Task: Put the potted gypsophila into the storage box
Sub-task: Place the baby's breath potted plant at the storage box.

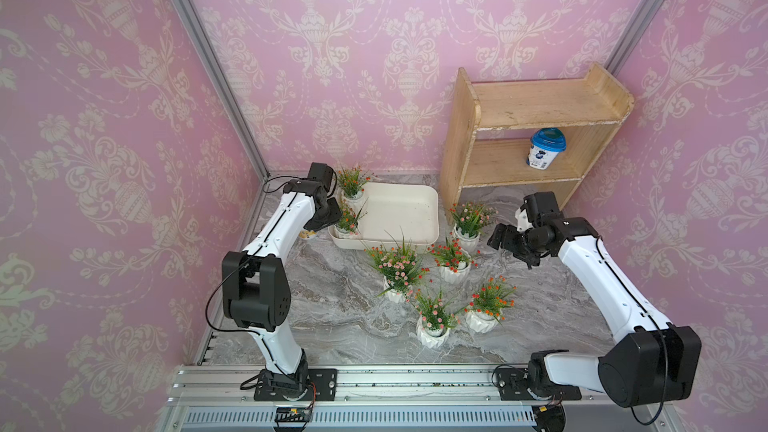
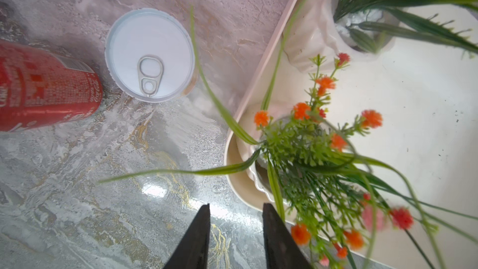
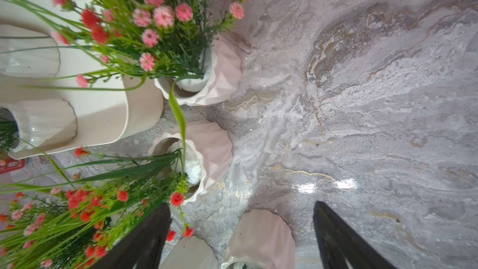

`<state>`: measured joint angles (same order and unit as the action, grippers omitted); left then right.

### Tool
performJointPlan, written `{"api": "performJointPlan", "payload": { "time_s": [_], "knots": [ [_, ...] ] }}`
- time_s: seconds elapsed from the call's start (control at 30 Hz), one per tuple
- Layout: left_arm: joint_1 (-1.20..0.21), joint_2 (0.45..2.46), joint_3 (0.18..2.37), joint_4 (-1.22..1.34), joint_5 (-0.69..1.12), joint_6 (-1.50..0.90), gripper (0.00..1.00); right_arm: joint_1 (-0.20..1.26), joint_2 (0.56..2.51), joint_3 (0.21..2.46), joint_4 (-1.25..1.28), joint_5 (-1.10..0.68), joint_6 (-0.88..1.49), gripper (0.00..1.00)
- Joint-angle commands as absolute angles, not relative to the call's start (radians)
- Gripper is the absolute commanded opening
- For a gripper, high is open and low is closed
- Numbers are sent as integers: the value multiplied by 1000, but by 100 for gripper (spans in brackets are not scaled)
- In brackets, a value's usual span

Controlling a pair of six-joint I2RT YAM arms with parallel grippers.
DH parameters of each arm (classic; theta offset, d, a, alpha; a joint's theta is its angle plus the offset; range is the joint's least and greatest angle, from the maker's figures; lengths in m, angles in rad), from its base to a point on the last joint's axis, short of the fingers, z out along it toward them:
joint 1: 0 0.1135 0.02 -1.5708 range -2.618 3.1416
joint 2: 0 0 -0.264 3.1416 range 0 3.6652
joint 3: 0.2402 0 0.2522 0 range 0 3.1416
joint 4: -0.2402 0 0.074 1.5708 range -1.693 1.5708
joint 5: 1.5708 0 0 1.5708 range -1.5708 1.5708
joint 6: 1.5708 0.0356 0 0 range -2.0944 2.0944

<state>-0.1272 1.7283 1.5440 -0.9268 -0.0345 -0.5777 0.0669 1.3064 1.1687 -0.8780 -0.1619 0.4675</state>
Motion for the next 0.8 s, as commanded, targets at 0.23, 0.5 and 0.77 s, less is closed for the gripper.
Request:
{"api": "performJointPlan", "payload": {
  "time_s": [0.23,0.5,0.77],
  "knots": [
    [-120,1503,1386,-977,-43,-634,71,117,1330,1188,-914,-157,503,84],
    [-121,1384,1263,-964,-65,-661,76,144,1365,1112,-866,-123,553,78],
    [-114,1364,1209,-946,-41,-663,76,144,1410,1089,-855,-102,571,76]
  ]
}}
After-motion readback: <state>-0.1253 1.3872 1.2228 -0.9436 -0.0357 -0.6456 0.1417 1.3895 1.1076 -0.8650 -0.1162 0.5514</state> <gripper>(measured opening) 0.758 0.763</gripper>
